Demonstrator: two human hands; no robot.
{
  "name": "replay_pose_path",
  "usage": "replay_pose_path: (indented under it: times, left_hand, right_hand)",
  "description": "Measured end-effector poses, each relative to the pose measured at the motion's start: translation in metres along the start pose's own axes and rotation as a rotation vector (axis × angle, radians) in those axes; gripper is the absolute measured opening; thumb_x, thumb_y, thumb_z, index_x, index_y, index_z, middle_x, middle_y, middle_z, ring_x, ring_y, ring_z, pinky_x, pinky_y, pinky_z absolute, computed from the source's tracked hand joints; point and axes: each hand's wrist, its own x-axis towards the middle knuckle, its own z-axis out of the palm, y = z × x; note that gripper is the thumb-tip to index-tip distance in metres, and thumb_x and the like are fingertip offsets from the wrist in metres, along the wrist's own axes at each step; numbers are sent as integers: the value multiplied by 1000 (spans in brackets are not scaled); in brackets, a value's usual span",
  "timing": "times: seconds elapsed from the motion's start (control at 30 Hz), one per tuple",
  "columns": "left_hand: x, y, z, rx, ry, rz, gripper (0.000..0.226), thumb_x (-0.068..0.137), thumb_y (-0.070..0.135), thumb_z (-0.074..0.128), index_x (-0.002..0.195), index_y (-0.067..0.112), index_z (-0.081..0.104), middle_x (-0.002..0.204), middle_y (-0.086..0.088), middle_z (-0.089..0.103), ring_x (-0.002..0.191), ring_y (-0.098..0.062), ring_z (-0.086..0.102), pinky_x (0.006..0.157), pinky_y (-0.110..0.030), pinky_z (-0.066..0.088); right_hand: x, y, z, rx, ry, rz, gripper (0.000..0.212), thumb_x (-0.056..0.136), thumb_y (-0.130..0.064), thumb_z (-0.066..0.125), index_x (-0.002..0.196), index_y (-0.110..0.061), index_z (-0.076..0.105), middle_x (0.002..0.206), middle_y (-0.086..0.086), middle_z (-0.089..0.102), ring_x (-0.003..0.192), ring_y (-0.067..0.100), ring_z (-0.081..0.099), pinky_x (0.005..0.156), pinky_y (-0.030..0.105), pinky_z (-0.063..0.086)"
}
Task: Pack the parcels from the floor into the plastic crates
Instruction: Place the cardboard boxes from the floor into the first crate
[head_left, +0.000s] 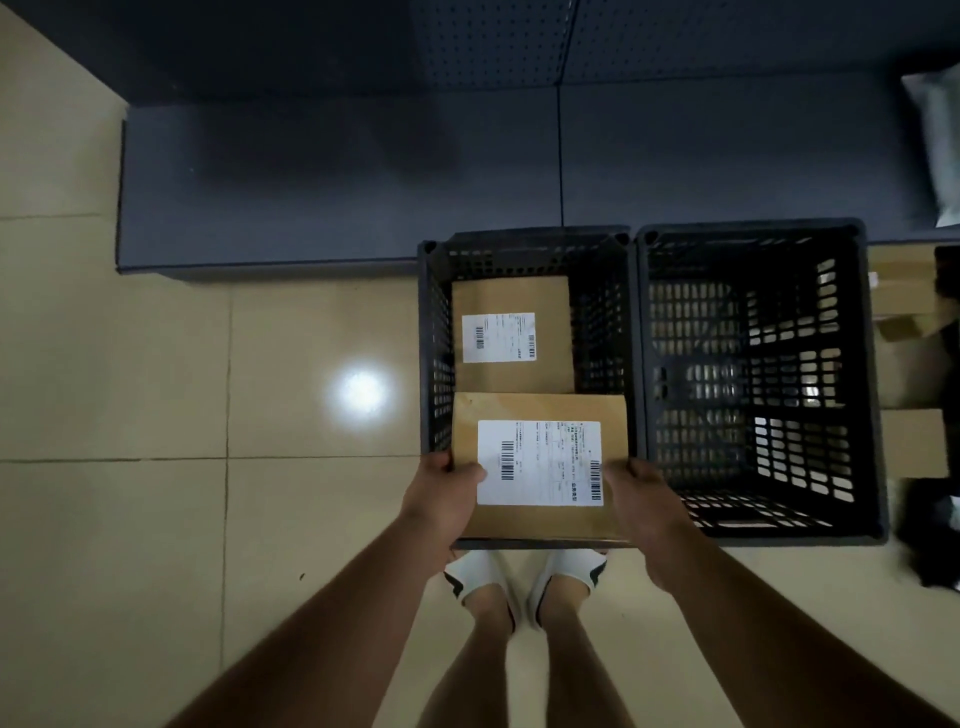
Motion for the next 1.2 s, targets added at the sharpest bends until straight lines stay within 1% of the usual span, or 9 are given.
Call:
replay_pose_path:
  times: [0.13, 0.3, 0.43, 0.6, 0.77, 0.87, 0.93, 1.03, 1.2]
  left_hand:
    - [41, -7, 14, 80, -2, 23, 40, 86, 31, 66, 125, 25, 62, 111, -1, 69, 97, -27, 67, 90, -49, 59]
    - [89, -22, 29, 123, 4, 11, 43, 88, 31, 64, 130, 23, 62, 114, 1, 69, 99, -23, 65, 89, -40, 56]
    - [123, -34, 43, 119, 33, -4, 45, 91, 30, 63, 134, 20, 57, 118, -1, 65, 92, -19, 62, 64, -27, 47]
    - [164, -46, 59, 108, 85, -21, 51, 93, 27, 63, 142, 21, 48, 116, 0, 60, 85, -17, 55, 68, -28, 41]
    - [203, -51, 69, 161, 120, -54, 57, 91, 31, 62, 144, 21, 44, 130, -5, 61, 99, -26, 58, 76, -32, 47]
    - [219, -57, 78, 204, 151, -35, 63, 85, 36, 64, 144, 22, 45, 136, -4, 59, 113, -30, 60, 88, -37, 52]
    - [226, -61, 85, 234, 151, -36, 66, 88, 35, 65, 148, 21, 40, 142, -6, 52, 118, -31, 59, 81, -36, 49]
    - [233, -66, 93, 229, 171, -31, 73, 88, 35, 65, 151, 22, 32, 148, -7, 43, 119, -33, 57, 76, -38, 50]
    - [242, -78, 97, 111, 189, -4, 66, 86, 37, 67, 143, 31, 33, 138, -2, 55, 98, -25, 64, 58, -25, 43]
  right_hand:
    - [38, 4, 11, -48, -16, 9, 38, 99, -46, 48, 130, -26, 55, 120, 6, 66, 101, 27, 62, 89, 41, 52]
    - [84, 9, 28, -159, -46, -12, 44, 100, -44, 47, 139, -24, 51, 119, 5, 58, 79, 13, 52, 60, 24, 37]
    - [120, 14, 43, -201, -43, -9, 45, 97, -40, 52, 138, -22, 52, 126, 10, 61, 93, 23, 57, 69, 29, 40]
    - [160, 24, 63, -104, -59, -33, 41, 96, -25, 62, 135, -17, 54, 97, -3, 58, 74, 7, 52, 57, 18, 36]
    - [189, 38, 88, -121, -43, -28, 54, 88, -36, 64, 139, -22, 50, 130, 7, 60, 113, 26, 60, 95, 39, 52]
    - [199, 42, 99, -132, -35, 9, 57, 90, -39, 61, 143, -24, 46, 130, 9, 59, 96, 25, 60, 71, 34, 49]
    - [206, 44, 106, -133, -40, 31, 56, 93, -37, 60, 146, -25, 43, 128, 8, 59, 78, 16, 55, 57, 26, 38]
    - [216, 45, 112, -98, -38, 13, 48, 95, -32, 60, 140, -24, 48, 116, 3, 60, 69, 8, 49, 52, 23, 34]
    - [222, 47, 122, -59, -66, -4, 36, 95, -28, 61, 130, -25, 53, 106, 1, 64, 73, 10, 59, 53, 22, 42]
